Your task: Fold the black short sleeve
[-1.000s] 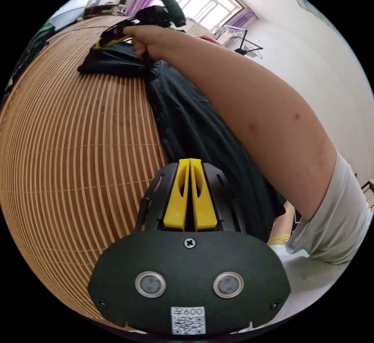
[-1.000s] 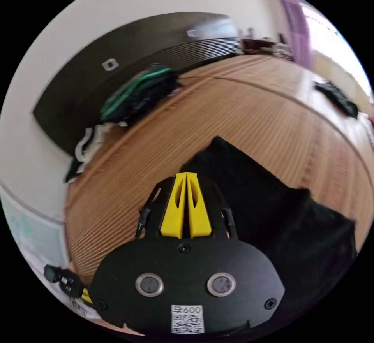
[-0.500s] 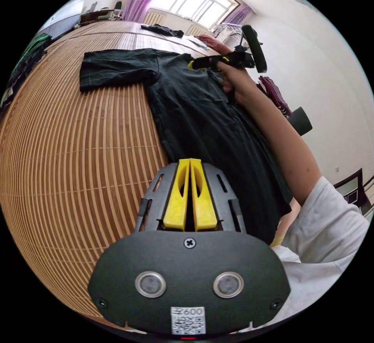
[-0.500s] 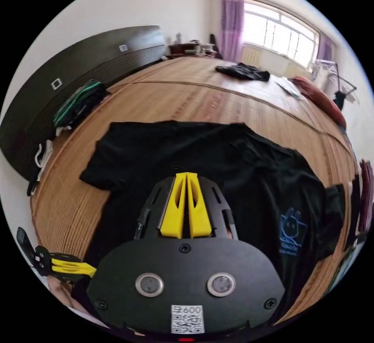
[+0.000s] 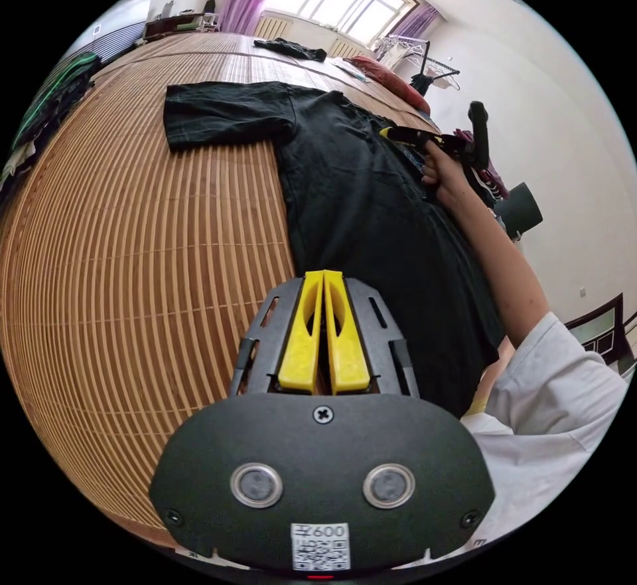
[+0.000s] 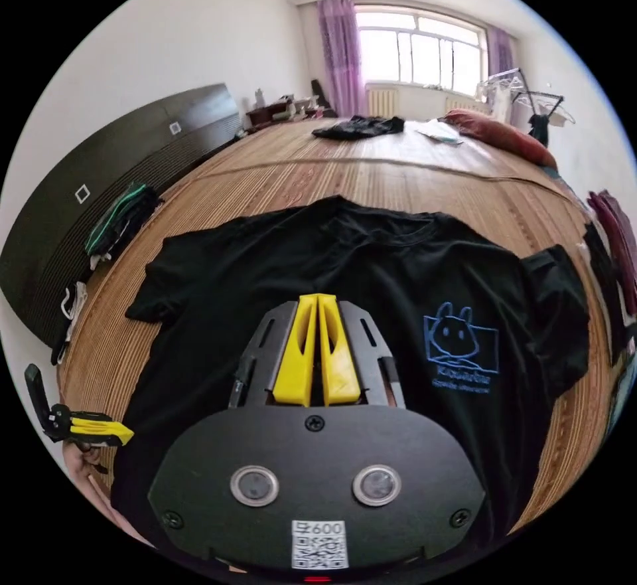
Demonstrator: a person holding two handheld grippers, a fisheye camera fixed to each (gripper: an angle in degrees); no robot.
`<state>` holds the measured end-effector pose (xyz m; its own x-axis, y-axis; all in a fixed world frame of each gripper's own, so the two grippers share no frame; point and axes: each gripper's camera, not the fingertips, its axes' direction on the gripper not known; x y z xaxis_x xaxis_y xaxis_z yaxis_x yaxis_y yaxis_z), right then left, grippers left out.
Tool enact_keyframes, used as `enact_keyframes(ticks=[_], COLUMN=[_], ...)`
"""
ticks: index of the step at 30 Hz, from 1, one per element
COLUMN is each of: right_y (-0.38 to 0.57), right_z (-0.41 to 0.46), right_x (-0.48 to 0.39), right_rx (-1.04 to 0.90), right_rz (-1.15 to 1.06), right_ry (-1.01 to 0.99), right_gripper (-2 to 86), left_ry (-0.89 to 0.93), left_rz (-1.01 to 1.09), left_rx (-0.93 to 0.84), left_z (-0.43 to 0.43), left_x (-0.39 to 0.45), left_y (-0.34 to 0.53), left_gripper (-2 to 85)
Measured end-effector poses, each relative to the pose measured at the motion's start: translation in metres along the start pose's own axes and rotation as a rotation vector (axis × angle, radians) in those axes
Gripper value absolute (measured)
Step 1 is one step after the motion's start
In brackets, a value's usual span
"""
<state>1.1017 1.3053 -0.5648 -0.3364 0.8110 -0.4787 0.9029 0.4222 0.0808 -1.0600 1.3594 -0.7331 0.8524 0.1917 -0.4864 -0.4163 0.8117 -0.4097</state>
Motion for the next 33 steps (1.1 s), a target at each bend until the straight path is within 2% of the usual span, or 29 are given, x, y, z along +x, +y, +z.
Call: enact_keyframes(ticks=[4,7,10,12,14,15,17,19,23,27,29,30,31,33], right_y=[-0.011,0.014,0.038,0.042,0.036,0.023,-0.01,-0.074,-0.178,-0.287,-0.325,-0.343,-0.357,-0.383], right_z=[-0.067,-0.131,-0.186,-0.203,-0.21,-0.207,-0.191,-0.149,-0.087,-0.018,0.026,0.059,0.059,0.066], right_x=[0.171,0.269,0.333,0.363,0.384,0.389,0.388,0.372,0.366,0.372,0.365,0.352,0.348,0.355], right_rx=[-0.079,-0.168,-0.22,-0.233,-0.208,-0.186,-0.156,-0.14,-0.081,-0.039,-0.116,-0.205,-0.139,-0.131], right_rz=[0.166,0.213,0.213,0.223,0.238,0.227,0.203,0.163,0.181,0.201,0.151,0.071,0.044,0.084], right_ry=[-0.004,0.114,0.114,0.067,0.023,-0.015,-0.061,-0.114,-0.231,-0.27,-0.232,-0.153,-0.134,-0.108], right_gripper=[-0.8,-0.9,-0.8,-0.8,-0.8,-0.8,-0.8,-0.8,-0.9,-0.8,-0.8,-0.8,-0.8,-0.8], left_ry=[0.011,-0.002,-0.017,-0.03,0.035,0.063,0.204,0.255,0.237,0.15,-0.017,-0.045,-0.046,-0.023], left_rz=[0.004,0.026,0.022,-0.012,0.131,0.174,0.287,0.372,0.459,0.441,0.394,0.387,0.398,0.327], left_rx=[0.002,-0.024,-0.045,0.033,0.15,0.137,-0.007,-0.041,-0.06,-0.094,-0.124,-0.145,-0.131,-0.115], left_z=[0.001,0.002,-0.005,-0.024,-0.043,-0.04,-0.005,0.028,0.081,0.098,0.103,0.106,0.104,0.093], left_x=[-0.002,0.0,0.001,0.007,0.048,0.063,0.126,0.178,0.273,0.299,0.292,0.288,0.282,0.266], left_y=[0.005,0.004,0.01,0.022,0.034,0.033,0.025,0.029,0.047,0.071,0.091,0.096,0.108,0.122], left_gripper=[0.1,0.1,0.1,0.1,0.1,0.1,0.2,0.2,0.0,0.0,0.0,0.0,0.0,0.0])
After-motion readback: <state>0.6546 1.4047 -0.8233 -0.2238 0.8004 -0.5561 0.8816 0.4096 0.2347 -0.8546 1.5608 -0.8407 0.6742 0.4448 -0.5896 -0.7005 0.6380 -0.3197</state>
